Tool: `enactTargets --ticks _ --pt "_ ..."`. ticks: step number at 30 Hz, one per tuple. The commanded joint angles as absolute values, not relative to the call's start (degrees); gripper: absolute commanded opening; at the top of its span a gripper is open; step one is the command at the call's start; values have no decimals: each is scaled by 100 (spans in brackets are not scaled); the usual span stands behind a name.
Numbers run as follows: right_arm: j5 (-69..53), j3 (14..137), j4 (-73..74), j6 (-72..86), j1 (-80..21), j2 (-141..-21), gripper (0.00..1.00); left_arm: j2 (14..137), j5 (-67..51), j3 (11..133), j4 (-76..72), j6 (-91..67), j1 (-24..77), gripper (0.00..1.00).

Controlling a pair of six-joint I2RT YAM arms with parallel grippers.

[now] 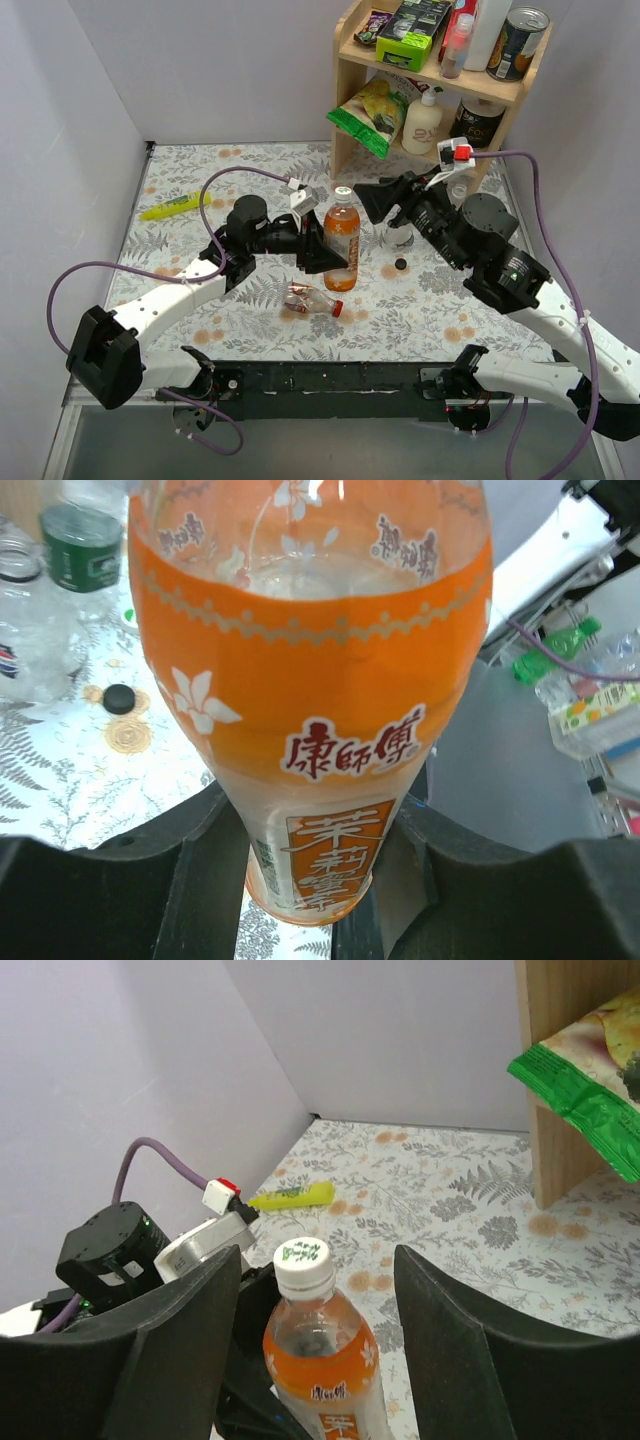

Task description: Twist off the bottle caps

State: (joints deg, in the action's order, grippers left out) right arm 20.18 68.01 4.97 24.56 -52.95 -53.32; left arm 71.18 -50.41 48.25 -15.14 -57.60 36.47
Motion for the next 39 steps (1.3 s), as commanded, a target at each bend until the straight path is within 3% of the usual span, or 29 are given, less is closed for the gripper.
enactTargets --ticks 1,9,23,25,26,30,33,34,35,37,39 --pt "1777 7347 1740 2241 -5265 -5738 68 7093 -4983 5071 -1029 -5168 3841 34" --pt "1196 7497 1741 2171 -5265 -6047 63 7163 -4931 5142 -853 -5019 3964 33" --pt "1362 7269 1538 2162 -5229 -5950 52 7216 -4808 5212 -624 -4825 4104 32" --pt "1345 7242 1521 2153 -5221 -5941 46 7216 -4790 5203 -598 -4790 4122 32" --pt "1336 7233 1512 2145 -5212 -5941 37 7216 -4790 5212 -589 -4755 4131 32" --pt "1205 7207 1512 2136 -5194 -5976 19 7181 -4781 5203 -571 -4720 4166 34" --pt "1213 7154 1459 2188 -5168 -5959 9 7172 -4729 5194 -580 -4737 4175 50" --pt "1213 7059 1398 2232 -5168 -5933 8 7172 -4755 5177 -606 -4763 4175 73" --pt "1204 6997 1319 2319 -5168 -5907 4 7163 -4764 5159 -641 -4790 4175 81" --pt "1213 6734 977 2452 -5168 -5792 1 7172 -4825 5072 -852 -4948 4175 92" --pt "1248 6566 644 2636 -5168 -5678 1 7189 -4851 5001 -1097 -5114 4166 95"
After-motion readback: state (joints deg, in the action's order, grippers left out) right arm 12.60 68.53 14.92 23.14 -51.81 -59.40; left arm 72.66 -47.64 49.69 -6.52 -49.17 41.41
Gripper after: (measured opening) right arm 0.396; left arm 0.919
